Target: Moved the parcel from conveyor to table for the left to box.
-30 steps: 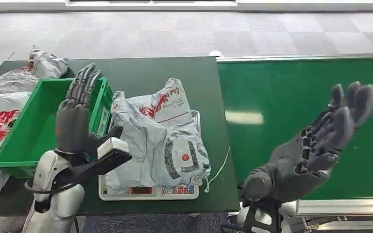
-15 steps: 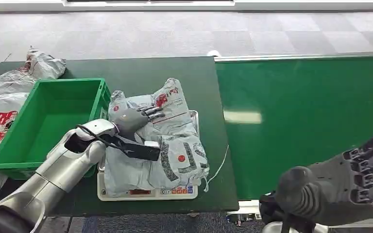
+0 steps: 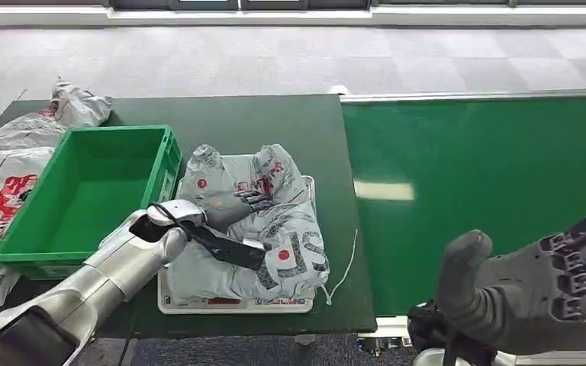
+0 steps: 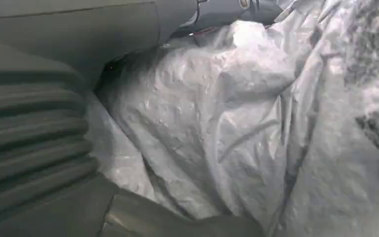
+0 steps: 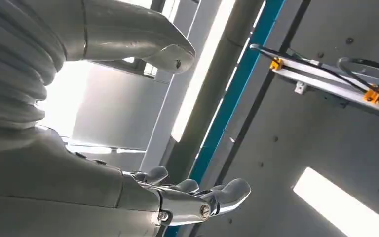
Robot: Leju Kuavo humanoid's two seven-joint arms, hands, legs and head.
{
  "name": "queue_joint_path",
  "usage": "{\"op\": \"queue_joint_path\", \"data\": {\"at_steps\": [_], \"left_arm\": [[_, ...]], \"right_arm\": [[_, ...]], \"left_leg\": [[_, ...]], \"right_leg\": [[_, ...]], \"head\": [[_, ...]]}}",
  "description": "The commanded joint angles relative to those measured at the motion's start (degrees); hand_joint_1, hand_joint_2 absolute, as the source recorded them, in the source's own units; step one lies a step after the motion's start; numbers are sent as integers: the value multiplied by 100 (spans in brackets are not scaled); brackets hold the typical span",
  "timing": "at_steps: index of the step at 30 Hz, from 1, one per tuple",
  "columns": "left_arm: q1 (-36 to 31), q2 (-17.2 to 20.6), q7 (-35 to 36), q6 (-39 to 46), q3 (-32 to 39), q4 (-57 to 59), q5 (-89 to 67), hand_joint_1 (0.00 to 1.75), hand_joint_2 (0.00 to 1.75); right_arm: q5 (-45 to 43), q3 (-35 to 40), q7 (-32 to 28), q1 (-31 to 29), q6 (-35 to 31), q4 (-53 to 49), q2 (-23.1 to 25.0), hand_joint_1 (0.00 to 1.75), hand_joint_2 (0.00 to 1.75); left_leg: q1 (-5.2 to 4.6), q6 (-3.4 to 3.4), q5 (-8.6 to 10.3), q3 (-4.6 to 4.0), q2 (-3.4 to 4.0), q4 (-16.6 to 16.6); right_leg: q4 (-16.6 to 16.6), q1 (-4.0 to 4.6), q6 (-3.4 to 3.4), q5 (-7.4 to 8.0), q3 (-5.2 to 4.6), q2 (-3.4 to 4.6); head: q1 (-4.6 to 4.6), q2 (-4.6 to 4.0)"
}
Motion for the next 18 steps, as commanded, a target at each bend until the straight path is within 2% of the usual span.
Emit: {"op": "queue_joint_path", "data": {"at_steps": [1, 2, 3, 4, 5, 6, 10, 11, 14, 15, 18], "left_arm": [[453, -91, -122, 207, -768, 900, -81, 175, 175], [413, -84, -103, 315, -711, 858, -33, 175, 175], [373, -74, -82, 350, -694, 833, -23, 175, 175], [359, -57, -50, 429, -661, 783, -11, 175, 175], [339, -42, -51, 439, -653, 761, -10, 175, 175], [339, -42, -51, 439, -653, 761, -10, 175, 175], [339, -42, -51, 439, -653, 761, -10, 175, 175], [374, 245, 79, 1092, -505, 159, -25, 175, 175], [368, 823, 378, 858, -172, -1242, 11, 175, 175], [349, 1034, 458, 1151, 6, -1745, -18, 175, 175], [445, 1387, 670, 951, 432, -2801, -44, 175, 175]], "right_arm": [[-232, 188, -22, -75, -2, 76, -385, 0, 175], [-262, 187, -22, -76, -2, 88, -407, 0, 175], [-274, 188, -22, -73, -2, 92, -402, 0, 175], [-280, 186, -22, -70, -2, 96, -394, 0, 175], [-278, 190, -22, -68, -2, 93, -394, 0, 175], [-278, 190, -22, -68, -2, 93, -394, 0, 175], [-278, 190, -22, -68, -2, 93, -394, 0, 175], [-384, 177, -22, -31, -2, 0, -450, 0, 175], [-455, 88, -22, 80, -2, -151, -563, 0, 175], [-431, 43, -22, 140, -2, -262, -593, 0, 175], [-432, -11, -22, 236, -2, -357, -630, 0, 175]], "left_leg": [[-2, 4, 19, -18, -4, -2], [-2, 7, 31, -34, -2, -7], [3, 1, 8, -10, -29, 19], [2, 5, 25, -41, -24, 14], [5, 1, 7, -15, -38, 29], [3, 3, 23, -37, -29, 18], [1, -8, 9, 12, -17, 0], [1, -7, 17, 2, -2, -8], [0, -12, 9, 31, -5, -3], [4, -11, 12, 29, 9, -11], [9, -18, 7, 49, 8, 2]], "right_leg": [[-1, -1, 0, 11, -13, -16], [-7, 0, -1, 24, -31, -19], [14, 5, 6, -5, -1, -31], [10, 4, 6, 11, -32, -35], [23, 7, 4, -12, -2, -41], [15, 4, 3, 4, -28, -39], [-1, 4, -2, 6, 13, -19], [-8, 4, -4, 16, -2, -12], [1, 2, -6, 7, 3, -4], [-10, 7, -9, 15, -4, 3], [5, 10, -12, 5, -14, 6]], "head": [[0, 0], [0, 0], [0, 0], [0, 0], [2, 0], [0, 0], [0, 0], [0, 0], [0, 0], [0, 0], [0, 0]]}}
